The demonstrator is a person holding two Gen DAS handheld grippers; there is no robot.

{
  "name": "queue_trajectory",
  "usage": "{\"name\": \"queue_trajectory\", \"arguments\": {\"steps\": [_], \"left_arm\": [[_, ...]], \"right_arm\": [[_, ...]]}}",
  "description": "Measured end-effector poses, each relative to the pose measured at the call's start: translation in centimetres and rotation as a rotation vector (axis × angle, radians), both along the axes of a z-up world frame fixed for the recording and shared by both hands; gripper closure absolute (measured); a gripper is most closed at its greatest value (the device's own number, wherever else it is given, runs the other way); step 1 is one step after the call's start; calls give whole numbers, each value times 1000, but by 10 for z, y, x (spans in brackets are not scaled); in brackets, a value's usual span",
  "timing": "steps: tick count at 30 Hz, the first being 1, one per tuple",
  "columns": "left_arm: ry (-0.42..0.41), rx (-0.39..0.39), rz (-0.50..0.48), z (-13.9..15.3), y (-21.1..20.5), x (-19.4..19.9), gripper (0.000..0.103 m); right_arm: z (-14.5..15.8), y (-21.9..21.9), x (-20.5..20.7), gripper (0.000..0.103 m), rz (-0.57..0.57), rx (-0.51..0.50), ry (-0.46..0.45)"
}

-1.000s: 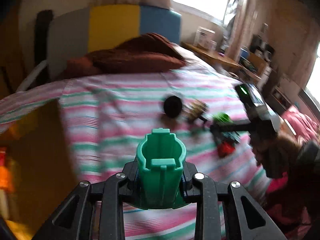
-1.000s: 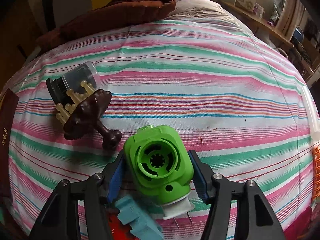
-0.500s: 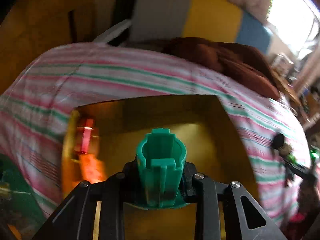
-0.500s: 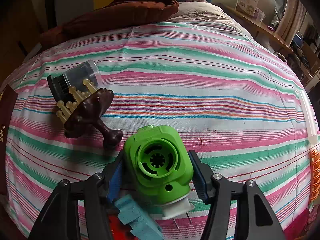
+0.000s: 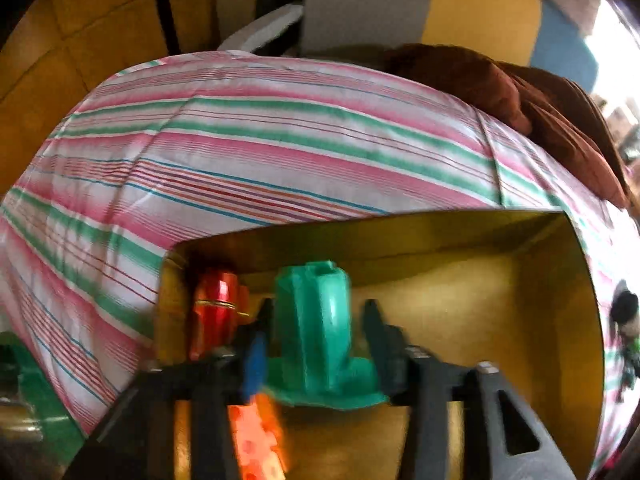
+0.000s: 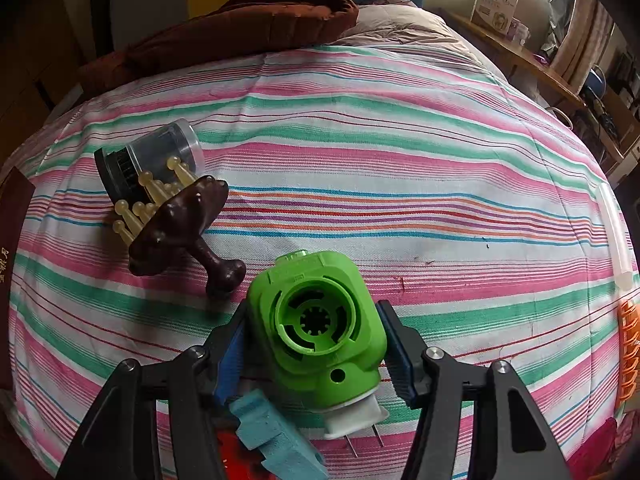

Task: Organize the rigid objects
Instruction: 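Release the teal cup piece into the gold tray with the left tool, then carry the green plug-in device into the gold tray and release it with the right tool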

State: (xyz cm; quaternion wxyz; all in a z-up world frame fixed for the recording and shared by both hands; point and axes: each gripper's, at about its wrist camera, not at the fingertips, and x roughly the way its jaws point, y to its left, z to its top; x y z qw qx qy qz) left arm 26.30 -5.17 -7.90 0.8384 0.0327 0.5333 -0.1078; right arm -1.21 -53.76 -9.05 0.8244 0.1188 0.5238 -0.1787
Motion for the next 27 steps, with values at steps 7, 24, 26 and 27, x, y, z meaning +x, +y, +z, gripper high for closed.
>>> {"name": "queue_trajectory", "arguments": {"steps": [7,24,26,27], "left_arm": [[-99,-30,15,26,15,-26,46],[-288,-28,48,66,13,-190,46],[-295,-29,56,65,14,-198,46],[-294,-27,58,65,14,-203,46]], "right_arm": [[0,0,0,42,1,-2,0],[2,6,-1,43,-16,-28,7],[3,5,-1,43,-18,-22,6],[3,4,-1,43,-23,-20,5]]}}
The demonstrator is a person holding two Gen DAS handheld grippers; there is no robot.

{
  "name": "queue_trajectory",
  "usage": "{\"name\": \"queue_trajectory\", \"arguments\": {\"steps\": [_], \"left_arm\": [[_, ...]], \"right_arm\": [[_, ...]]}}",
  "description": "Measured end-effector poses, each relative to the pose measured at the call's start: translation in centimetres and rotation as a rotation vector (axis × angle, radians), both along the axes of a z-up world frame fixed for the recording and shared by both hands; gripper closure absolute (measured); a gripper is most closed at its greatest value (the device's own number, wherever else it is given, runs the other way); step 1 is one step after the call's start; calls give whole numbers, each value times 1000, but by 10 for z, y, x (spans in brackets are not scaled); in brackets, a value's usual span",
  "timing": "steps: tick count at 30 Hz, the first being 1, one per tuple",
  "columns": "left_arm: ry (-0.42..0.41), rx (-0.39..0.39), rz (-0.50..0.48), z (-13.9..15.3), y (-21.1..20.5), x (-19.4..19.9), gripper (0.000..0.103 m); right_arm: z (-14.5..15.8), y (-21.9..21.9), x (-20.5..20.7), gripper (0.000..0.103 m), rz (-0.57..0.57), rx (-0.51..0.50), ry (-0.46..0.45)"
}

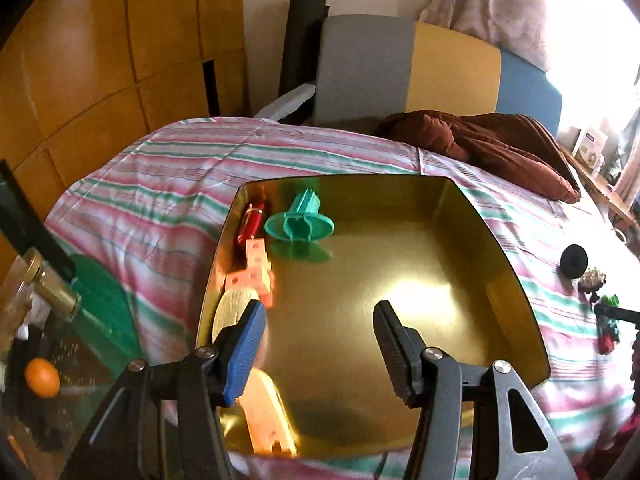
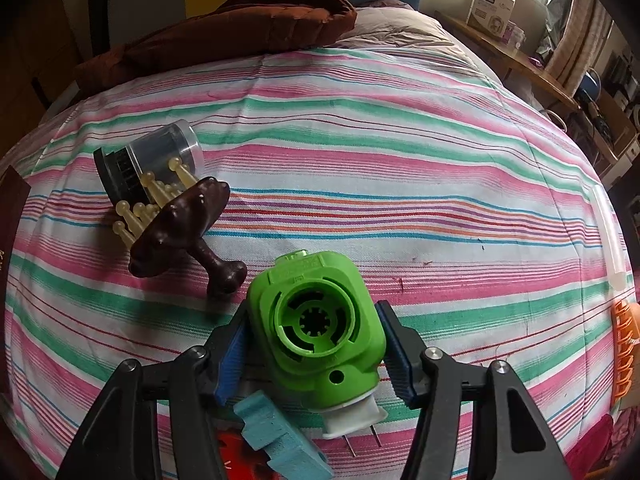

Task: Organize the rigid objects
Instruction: 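Carry the green plug-in device into the gold tray and release it with the right tool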

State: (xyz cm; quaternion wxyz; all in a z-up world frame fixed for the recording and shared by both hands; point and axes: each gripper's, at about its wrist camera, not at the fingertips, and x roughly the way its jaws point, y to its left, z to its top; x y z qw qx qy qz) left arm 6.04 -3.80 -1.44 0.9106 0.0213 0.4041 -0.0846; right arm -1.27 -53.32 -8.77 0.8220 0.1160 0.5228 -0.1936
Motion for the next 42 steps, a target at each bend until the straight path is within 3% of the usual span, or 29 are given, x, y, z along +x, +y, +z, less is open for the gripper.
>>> {"name": "queue_trajectory", "arguments": {"steps": [4,9,13,18,24,28,33,38,42], "left_arm": [[0,6,23,0,4,-11,46],[-17,1,33,1,13,-22,45],[-7,-11,46,-3,18,-24,45],[-21,-8,60,-3,22,-28,45],[-18,-18,86,-5,36,-30,45],[-24,-13,101,-6,45,-33,45],[-9,-33,128,-8,59,-35,45],[5,-42,151,-14,74,-36,45],[13,-49,180,-19,88,-36,45]], "right_arm": [[5,-8,-3,44,-52,2,-16],[33,-21,-23,44,-167,14,-135],[62,-10,-27,44,-158,-3,-186],[109,35,-11,43,-23,36,-274],[139,151,34,43,306,125,-296],[135,227,61,43,478,204,-265],[106,304,94,43,586,301,-156],[65,350,131,43,564,372,-44],[52,373,155,43,516,407,-4]]}}
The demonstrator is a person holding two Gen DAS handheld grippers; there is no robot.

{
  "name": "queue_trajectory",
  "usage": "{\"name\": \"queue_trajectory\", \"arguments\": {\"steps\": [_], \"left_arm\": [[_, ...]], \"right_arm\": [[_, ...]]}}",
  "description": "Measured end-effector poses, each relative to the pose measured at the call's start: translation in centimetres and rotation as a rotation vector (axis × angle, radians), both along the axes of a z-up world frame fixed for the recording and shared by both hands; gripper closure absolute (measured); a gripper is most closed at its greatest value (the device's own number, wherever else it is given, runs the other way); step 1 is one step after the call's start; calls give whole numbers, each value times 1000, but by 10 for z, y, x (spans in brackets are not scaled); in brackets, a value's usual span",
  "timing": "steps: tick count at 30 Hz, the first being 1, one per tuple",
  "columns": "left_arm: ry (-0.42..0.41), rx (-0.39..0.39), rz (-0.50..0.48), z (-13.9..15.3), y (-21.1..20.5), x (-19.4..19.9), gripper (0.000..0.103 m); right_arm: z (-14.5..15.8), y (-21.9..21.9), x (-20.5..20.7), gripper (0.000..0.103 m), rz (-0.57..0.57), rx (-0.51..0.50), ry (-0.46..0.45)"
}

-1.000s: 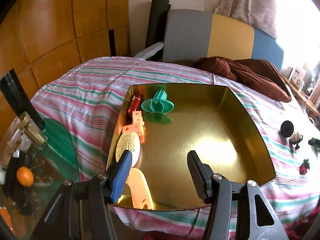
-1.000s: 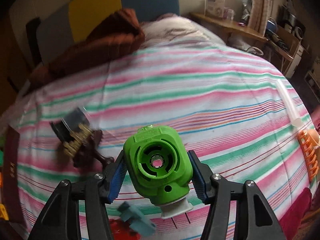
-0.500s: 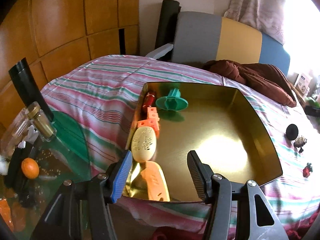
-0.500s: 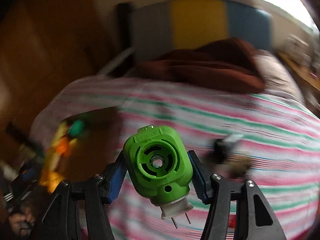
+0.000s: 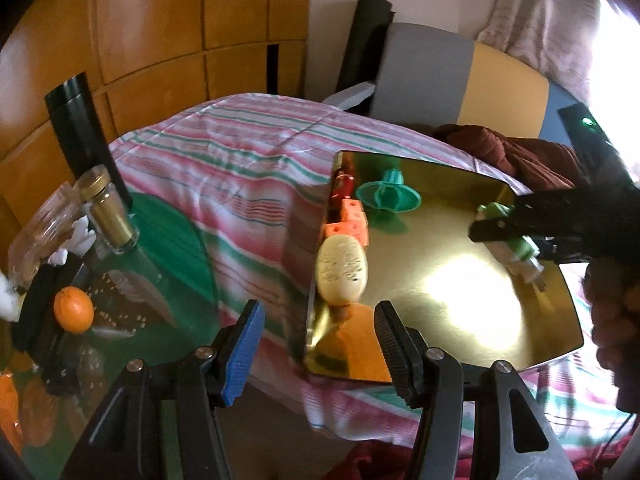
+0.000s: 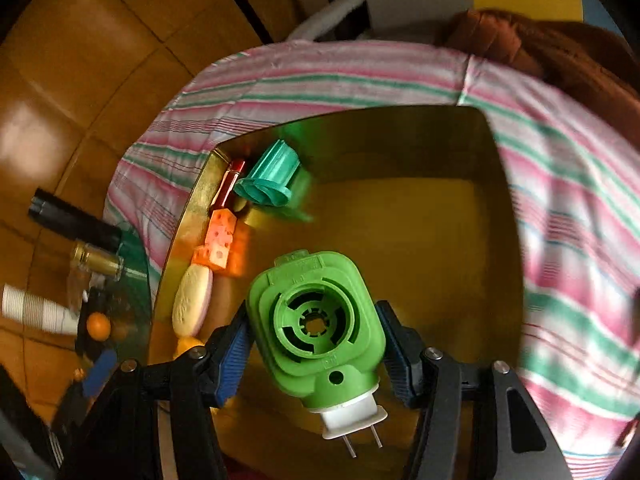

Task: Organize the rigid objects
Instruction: 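Carry the green plug-in device into the gold tray and release it with the right tool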

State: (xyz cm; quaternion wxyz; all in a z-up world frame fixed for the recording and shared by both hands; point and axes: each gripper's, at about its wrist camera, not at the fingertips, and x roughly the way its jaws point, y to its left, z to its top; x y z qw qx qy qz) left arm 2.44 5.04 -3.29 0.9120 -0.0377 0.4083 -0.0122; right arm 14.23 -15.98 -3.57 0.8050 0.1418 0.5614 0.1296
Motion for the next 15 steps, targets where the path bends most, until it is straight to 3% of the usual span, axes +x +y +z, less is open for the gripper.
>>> {"name": "queue_trajectory", "arguments": {"steps": [7,12,15], "left_arm": [[20,-28,26,-6,12,4,45],[21,-27,9,-8,11,4,45],[1,-20,12,-6,10,3,45]], "right_arm": [[-23,30,35,43,-85,36,97],[-38,33,45,43,-142,234,176],[-32,33,42,43,-117,263,159]]}}
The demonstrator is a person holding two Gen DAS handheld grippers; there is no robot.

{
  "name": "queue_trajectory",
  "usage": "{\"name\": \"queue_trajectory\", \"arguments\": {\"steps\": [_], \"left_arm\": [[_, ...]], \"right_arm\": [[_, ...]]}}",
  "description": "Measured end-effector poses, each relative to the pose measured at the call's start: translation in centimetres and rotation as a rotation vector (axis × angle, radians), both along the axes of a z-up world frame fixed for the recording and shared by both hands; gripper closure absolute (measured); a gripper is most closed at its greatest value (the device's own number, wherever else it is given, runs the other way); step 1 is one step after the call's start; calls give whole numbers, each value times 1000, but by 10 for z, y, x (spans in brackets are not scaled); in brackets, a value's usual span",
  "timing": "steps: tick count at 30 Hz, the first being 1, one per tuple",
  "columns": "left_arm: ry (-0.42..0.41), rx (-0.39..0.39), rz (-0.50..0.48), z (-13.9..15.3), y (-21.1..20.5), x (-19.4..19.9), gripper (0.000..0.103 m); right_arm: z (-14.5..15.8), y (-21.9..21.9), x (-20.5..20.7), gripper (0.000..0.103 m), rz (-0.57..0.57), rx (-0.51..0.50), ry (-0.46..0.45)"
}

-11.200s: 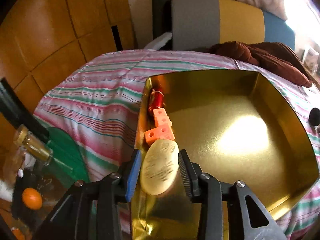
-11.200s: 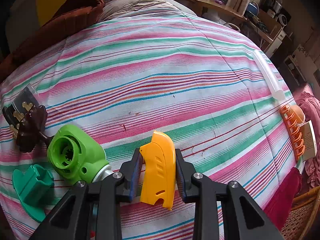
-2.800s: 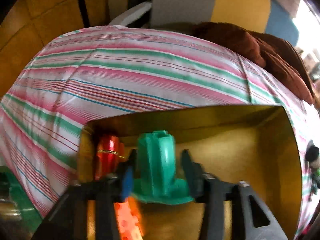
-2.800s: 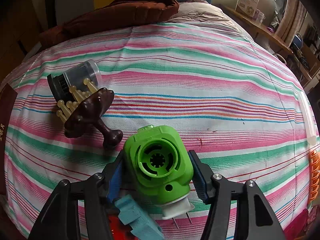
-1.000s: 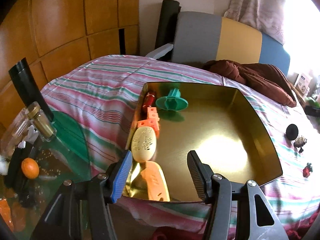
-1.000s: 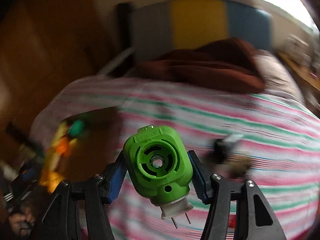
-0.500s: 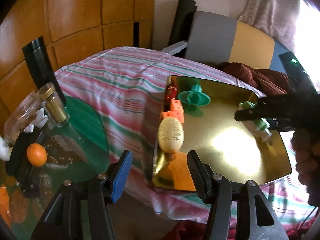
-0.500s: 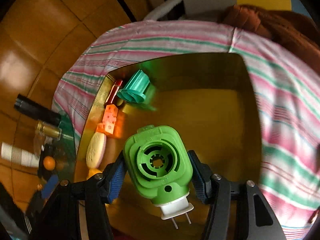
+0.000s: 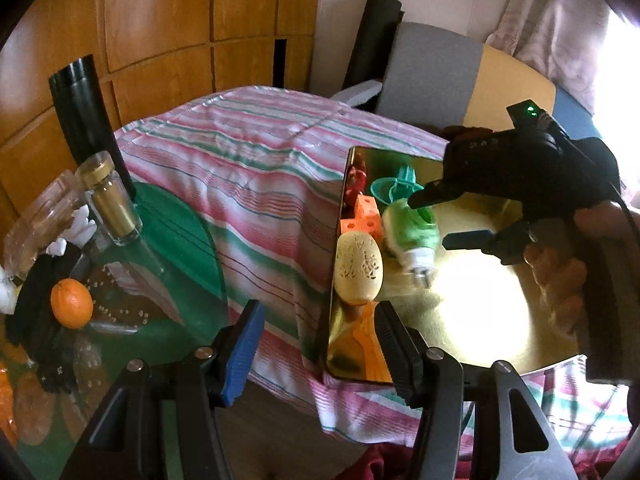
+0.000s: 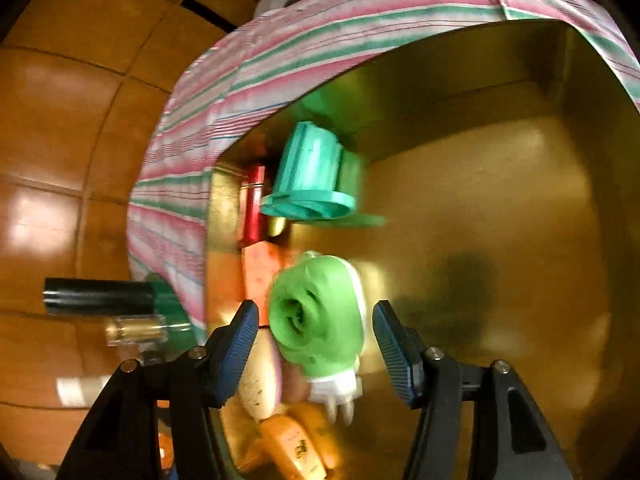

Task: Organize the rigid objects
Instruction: 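Carry the green plug-in device into the gold tray and release it with the right tool, then move both tools back to the objects and grasp the black-capped container with the left tool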

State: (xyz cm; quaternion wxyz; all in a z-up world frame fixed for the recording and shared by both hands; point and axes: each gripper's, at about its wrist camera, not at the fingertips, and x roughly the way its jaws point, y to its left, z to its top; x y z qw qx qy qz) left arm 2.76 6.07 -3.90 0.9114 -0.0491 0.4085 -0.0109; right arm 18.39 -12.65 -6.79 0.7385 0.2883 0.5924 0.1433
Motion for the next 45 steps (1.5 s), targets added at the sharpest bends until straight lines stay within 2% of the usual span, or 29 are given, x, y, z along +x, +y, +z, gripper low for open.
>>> {"name": "queue_trajectory", "arguments": {"steps": [12,18,24,31,45], "left_arm": [[-30,25,-17,8,-9,-4,45],[-66,54,-49,20,-21,-10,45],[-82,66,-91,28,-37,-13,45],[-96,81,-133,34,-58,-14,45],[-99,120,-247,39,-106,-17,45]], "right_arm": [[39,-26,-48,43,75,-156,-197],[64,-40,-88,43,139,-328,-379],[81,-95,-122,43,48,-414,-491],[81,-176,-149,43,-113,-471,-472],[74,-339,-201,43,-428,-593,-373]]}}
